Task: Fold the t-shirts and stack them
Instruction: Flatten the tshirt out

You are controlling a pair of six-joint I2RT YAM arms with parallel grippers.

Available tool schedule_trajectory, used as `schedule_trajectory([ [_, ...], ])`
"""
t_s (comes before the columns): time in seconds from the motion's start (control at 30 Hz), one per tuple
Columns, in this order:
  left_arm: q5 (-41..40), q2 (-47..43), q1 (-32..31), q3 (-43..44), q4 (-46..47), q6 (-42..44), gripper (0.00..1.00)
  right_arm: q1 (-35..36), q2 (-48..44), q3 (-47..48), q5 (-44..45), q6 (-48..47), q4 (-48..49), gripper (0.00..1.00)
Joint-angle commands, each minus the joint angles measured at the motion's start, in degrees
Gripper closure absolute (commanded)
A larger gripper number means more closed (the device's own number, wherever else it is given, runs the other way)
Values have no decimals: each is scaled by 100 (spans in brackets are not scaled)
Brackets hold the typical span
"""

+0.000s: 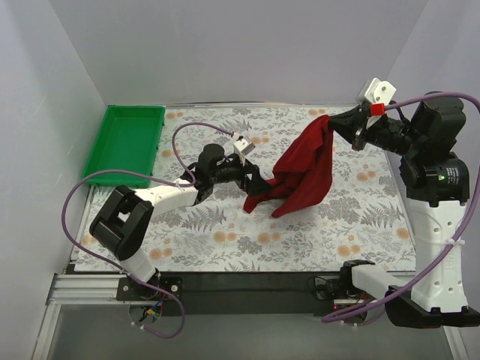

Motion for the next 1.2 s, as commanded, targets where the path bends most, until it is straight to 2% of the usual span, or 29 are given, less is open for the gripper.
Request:
schedule_trajectory([
  [0.0, 417, 55, -60, 122, 755, -70, 2, -112, -43, 383, -263, 216, 216, 99],
  [0.13, 945, -23, -244, -98, 1335, -228, 2, -191, -34, 375, -202, 233, 242, 99],
  [0.27, 1017, -173, -315, -318, 1862, -378, 3, -200, -43, 270, -202, 251, 260, 99],
  [0.4, 832, -77, -394, -29, 1601, -370, 14, -218, -34, 226, -246, 295, 295, 99],
  [0.43, 797, 46, -429, 215, 1495, -352, 25, -235, -43, 217, -246, 312, 304, 99],
  [0.5, 640, 178, -464, 454, 1144, -291, 35, -253, -43, 182, -246, 330, 322, 99],
  [0.53, 552, 222, -491, 647, 1038, -256, 48, -262, -52, 173, -246, 330, 322, 99],
  [0.63, 157, 328, -500, 920, 590, -106, 70, -279, -104, 94, -158, 330, 330, 99],
  [0.67, -10, 276, -500, 1060, 319, -80, 91, -279, -139, 76, -71, 313, 330, 99],
  [0.7, -55, 232, -500, 1105, 203, 8, 100, -288, -148, 33, -9, 295, 330, 99],
  [0.8, -564, -258, -491, 1229, -376, 455, 100, -288, -210, -20, 648, 295, 365, 99],
  [0.83, -1088, -435, -491, 1237, -543, 805, 100, -288, -219, -38, 964, 356, 461, 99],
  [0.87, -1337, -619, -491, 1246, -841, 974, 100, -288, -236, -64, 1655, 409, 515, 99],
  [0.97, -2075, -1480, -491, 1220, -1202, 1588, 100, -288, -236, -82, 2398, 505, 681, 99],
  [1.17, -2429, -2404, -482, 1817, -2046, 2205, 100, -297, -123, 119, 3146, 769, 910, 99],
])
